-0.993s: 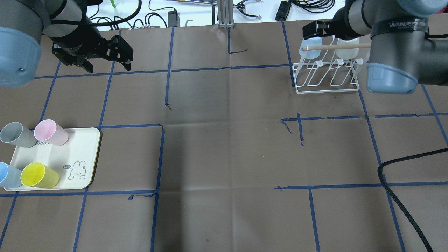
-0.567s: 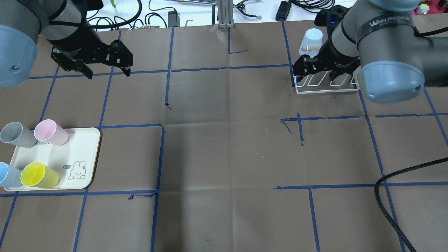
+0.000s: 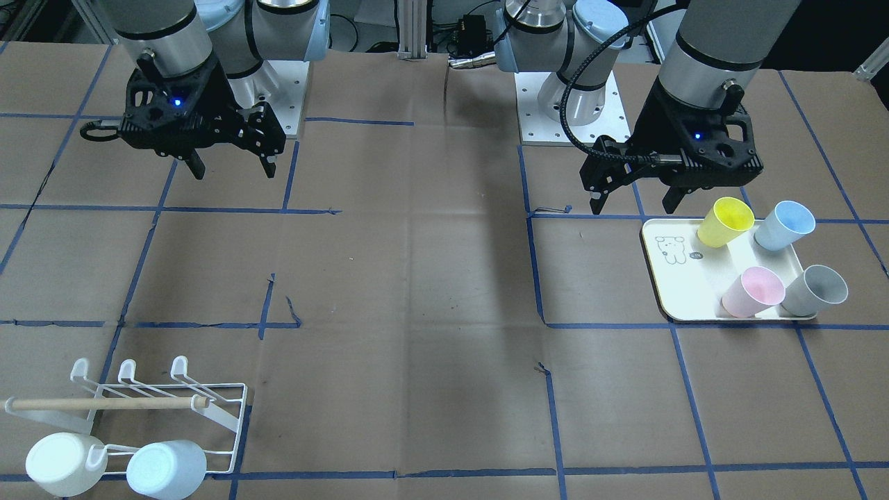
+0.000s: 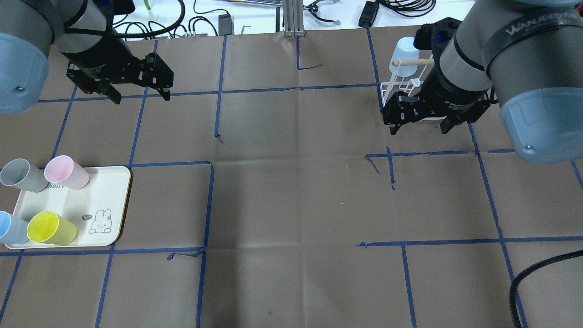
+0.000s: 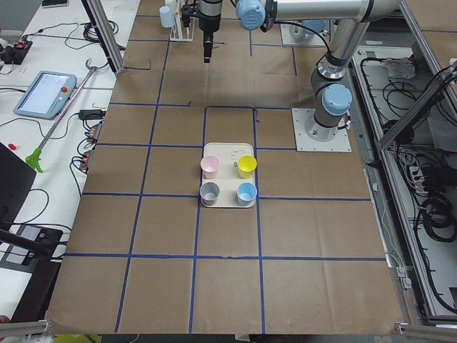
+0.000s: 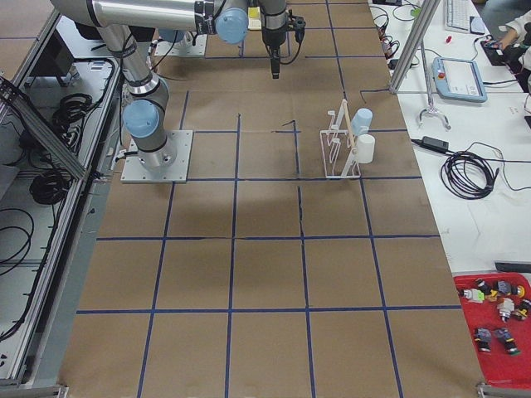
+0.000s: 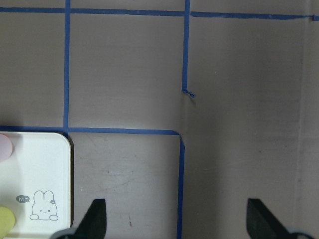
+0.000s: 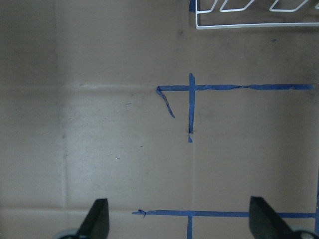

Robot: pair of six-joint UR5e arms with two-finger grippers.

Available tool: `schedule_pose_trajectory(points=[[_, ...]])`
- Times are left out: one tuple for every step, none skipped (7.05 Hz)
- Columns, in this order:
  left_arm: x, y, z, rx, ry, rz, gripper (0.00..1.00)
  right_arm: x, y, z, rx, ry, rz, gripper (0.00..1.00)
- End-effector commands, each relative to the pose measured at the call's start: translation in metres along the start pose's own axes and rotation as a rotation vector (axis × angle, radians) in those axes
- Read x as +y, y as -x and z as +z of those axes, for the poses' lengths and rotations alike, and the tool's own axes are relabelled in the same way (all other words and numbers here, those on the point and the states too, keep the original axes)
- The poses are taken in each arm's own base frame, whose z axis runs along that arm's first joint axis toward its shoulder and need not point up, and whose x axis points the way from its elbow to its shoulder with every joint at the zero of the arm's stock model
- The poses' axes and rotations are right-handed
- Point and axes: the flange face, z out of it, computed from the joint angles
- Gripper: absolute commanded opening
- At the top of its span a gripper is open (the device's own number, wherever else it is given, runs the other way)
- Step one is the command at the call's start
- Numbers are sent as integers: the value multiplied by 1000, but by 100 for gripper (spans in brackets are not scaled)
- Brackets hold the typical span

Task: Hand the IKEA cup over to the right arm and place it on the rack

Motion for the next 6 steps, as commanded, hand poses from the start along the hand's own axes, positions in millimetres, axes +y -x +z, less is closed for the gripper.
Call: schedule_pose_trajectory(points=[[-1, 0, 1, 2, 1, -1, 100, 8, 1, -10, 1, -8, -2, 100], [-1, 0, 1, 3, 1, -1, 100, 8, 1, -10, -3, -10, 0, 100], [-1, 0, 2, 0, 3, -1, 100, 8, 1, -10, -1, -10, 0, 100], [-1, 0, 2, -1, 3, 1, 100, 8, 1, -11, 0, -11, 0, 100], [-1, 1, 2, -3, 3, -1, 100, 8, 1, -10, 1, -8, 0, 100], [-1, 1, 2, -4, 3, -1, 100, 8, 1, -10, 1, -10, -2, 100]])
